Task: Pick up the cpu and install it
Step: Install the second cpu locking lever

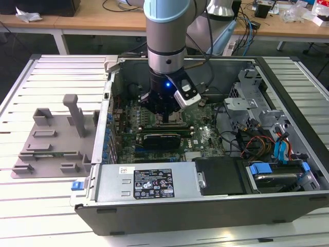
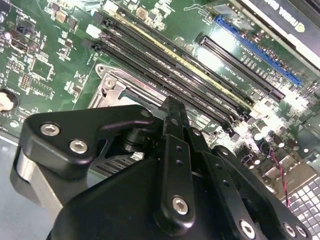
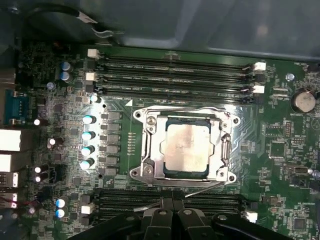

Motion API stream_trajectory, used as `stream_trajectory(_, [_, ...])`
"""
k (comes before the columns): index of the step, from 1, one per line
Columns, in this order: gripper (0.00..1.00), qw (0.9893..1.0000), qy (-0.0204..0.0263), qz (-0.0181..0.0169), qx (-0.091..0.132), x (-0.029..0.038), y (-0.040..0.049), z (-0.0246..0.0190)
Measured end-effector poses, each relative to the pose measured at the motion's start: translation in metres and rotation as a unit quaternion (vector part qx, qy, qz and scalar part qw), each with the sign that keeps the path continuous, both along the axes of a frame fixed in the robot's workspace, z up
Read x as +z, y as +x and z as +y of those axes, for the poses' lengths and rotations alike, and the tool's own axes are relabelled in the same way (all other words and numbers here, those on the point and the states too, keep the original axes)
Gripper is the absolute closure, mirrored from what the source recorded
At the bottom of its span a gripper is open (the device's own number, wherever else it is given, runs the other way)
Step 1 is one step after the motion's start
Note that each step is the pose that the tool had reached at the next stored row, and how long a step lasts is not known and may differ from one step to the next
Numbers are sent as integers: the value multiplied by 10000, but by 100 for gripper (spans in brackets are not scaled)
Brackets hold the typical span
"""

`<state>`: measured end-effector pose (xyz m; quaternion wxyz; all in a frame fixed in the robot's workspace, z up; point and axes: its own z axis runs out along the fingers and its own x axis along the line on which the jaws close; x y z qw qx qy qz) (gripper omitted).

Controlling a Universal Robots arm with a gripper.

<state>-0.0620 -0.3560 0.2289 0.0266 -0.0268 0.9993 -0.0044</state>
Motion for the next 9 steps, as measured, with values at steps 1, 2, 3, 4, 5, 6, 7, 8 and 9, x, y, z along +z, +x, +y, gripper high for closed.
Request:
stream_trajectory(1, [89,10000,0,0,1,0,-6,-6])
stream_trajectory(2, [89,10000,0,0,1,0,-11,-25])
stream_trajectory(3, [89,10000,0,0,1,0,-14,-47])
stream_trajectory(4, [89,10000,0,0,0,-1,-17,-55])
stream_trajectory(5, [89,10000,0,0,1,-2,-20,-57])
stream_trajectory(6, [89,10000,0,-1,1,-5,-26,-57])
stream_trajectory(7, [89,10000,0,0,2,-15,-50,-57])
stream_trajectory(8, [89,10000,0,0,3,-34,-85,-57])
stream_trajectory(9, [89,10000,0,0,2,-46,-98,-57])
